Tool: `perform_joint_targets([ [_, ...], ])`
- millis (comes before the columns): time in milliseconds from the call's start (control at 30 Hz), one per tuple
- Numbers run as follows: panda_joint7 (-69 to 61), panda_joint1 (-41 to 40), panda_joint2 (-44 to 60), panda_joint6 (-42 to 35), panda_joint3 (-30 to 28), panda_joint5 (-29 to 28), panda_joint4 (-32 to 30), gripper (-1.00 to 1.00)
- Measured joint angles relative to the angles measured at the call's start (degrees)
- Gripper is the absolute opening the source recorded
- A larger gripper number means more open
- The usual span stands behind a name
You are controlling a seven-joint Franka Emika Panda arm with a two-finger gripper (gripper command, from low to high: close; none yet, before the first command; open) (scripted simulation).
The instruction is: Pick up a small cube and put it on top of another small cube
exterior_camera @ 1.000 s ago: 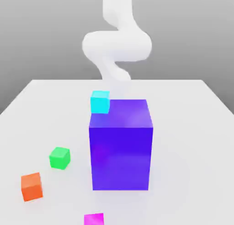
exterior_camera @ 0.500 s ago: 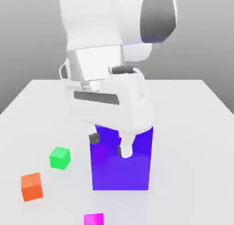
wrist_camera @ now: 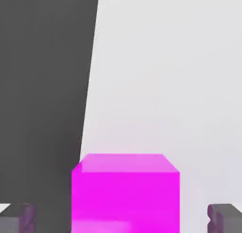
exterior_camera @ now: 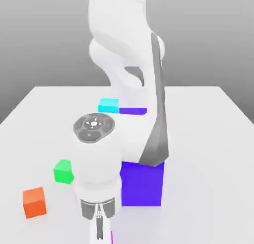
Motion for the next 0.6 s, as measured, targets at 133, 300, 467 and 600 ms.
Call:
perform_joint_targets([
  [133, 0.00, -0.18, 0.94, 0.82, 0.21, 0.09, 0.20, -1.00],
  [300, 1.27, 0.75, -6.78, -5.15, -1.10, -1.67, -1.51, -1.00],
  [467, -9.28, -1.82, -12.05, -7.71, -1.46, -5.92, -3.87, -1.00],
  [600, -20.09, -4.30, -15.41, -8.86, -1.63, -8.97, -5.81, -1.00],
])
